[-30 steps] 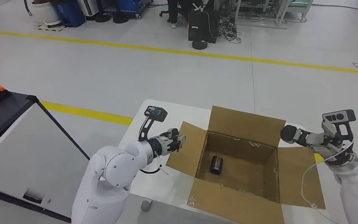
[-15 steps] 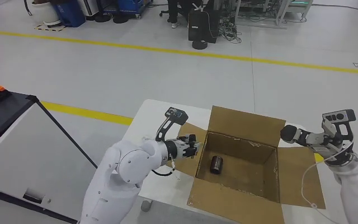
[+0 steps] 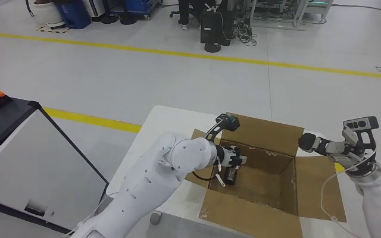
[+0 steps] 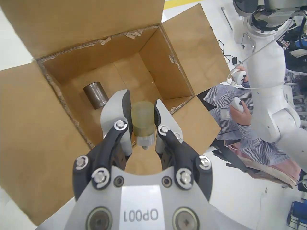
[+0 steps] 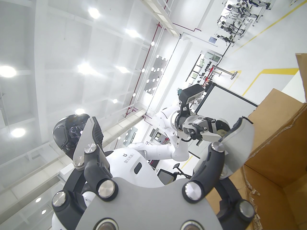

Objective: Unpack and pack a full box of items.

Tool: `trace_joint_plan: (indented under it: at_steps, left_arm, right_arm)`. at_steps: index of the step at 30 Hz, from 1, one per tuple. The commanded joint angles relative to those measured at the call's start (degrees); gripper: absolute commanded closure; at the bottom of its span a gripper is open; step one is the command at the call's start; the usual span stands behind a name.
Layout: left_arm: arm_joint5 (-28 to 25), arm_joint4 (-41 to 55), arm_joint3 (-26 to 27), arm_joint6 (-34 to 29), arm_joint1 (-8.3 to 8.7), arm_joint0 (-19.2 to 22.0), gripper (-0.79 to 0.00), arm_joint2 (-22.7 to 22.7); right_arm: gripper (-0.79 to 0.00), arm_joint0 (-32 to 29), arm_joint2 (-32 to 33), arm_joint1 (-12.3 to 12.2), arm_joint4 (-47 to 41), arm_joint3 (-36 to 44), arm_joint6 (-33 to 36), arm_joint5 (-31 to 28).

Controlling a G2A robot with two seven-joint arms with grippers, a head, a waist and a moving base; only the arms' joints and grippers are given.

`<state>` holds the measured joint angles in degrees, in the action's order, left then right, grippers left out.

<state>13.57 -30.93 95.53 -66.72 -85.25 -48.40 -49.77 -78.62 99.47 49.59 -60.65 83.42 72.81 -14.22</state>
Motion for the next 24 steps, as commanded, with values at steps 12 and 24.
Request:
trace_joint_plan:
  at_steps: [12,24]
  left_arm:
    - [1.44,5.41,-9.44,8.26,-2.53,4.02,0.000,5.67]
    - [1.44,5.41,-9.44,8.26,-2.53,4.02,0.000,5.67]
  right_arm:
    - [-0.785,0.00,0.00,0.00,0.00,0.00,0.00,0.00]
    - [-0.785,0.00,0.00,0.00,0.00,0.00,0.00,0.00]
